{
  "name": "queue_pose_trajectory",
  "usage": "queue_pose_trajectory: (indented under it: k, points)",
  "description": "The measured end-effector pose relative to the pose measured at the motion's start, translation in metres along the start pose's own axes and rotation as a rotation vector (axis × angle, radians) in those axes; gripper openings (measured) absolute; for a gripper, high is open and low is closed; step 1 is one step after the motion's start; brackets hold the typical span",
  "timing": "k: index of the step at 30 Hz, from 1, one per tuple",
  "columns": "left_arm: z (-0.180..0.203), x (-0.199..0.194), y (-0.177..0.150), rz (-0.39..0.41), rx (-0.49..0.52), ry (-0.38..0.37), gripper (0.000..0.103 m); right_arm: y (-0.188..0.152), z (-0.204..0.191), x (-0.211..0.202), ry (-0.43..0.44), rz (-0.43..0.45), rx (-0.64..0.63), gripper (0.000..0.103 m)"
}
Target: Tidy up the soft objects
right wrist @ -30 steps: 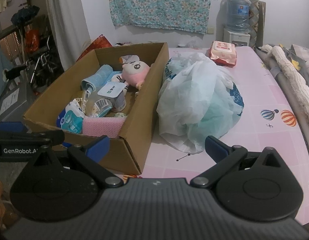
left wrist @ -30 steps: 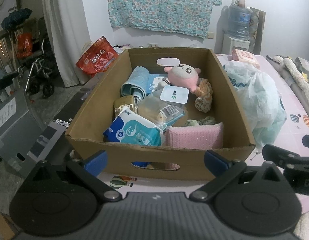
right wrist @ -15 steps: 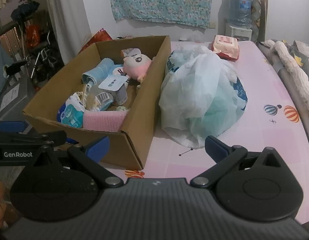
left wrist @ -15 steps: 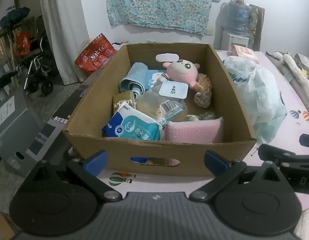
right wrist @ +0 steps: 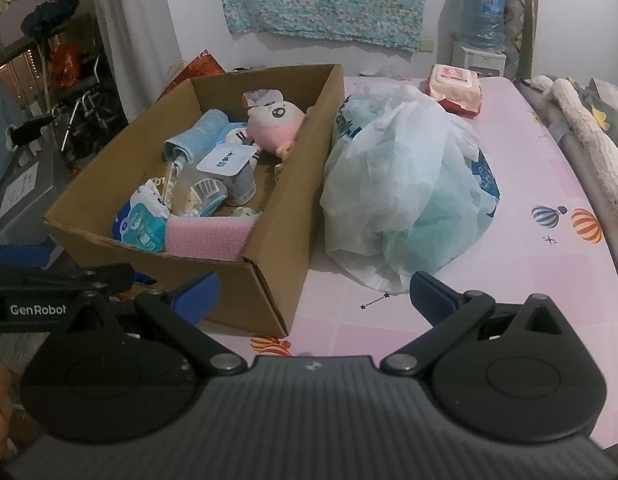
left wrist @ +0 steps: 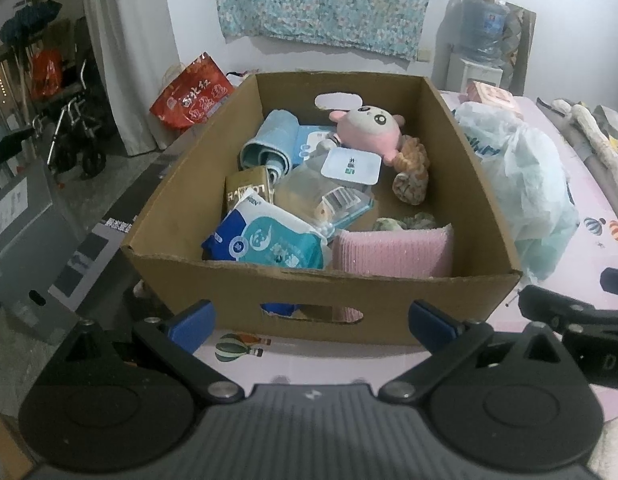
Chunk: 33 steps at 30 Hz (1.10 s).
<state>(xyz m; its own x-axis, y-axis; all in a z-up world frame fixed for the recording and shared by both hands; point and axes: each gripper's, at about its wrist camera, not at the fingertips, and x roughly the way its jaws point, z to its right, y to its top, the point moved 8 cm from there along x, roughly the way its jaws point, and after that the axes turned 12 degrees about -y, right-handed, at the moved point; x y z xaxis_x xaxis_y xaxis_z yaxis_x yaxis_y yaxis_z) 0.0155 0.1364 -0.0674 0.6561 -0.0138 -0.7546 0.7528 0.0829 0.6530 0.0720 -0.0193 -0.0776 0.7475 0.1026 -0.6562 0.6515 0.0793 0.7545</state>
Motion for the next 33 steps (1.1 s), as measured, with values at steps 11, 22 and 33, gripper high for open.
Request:
queue_pose_trajectory:
  k: [11,22,33]
  points:
    - [-0.0023,0.0006,-0.0022,-0.009,-0.008,0.009,0.103,-0.0008,-0.0014,0.0006,0.003,-0.005,0.0,0.102]
    - [-0.0056,-0.0012,-0.0028,-0.007,-0.011,0.016,0.103,0.0,-0.0038,-0.0005,0.005,-0.002,-0.006,0.102]
    - [-0.0059,-0.0011,-0.0027,-0.007,-0.01,0.016,0.103,-0.0002,-0.0046,-0.0014,0.004,-0.001,-0.007,0.102]
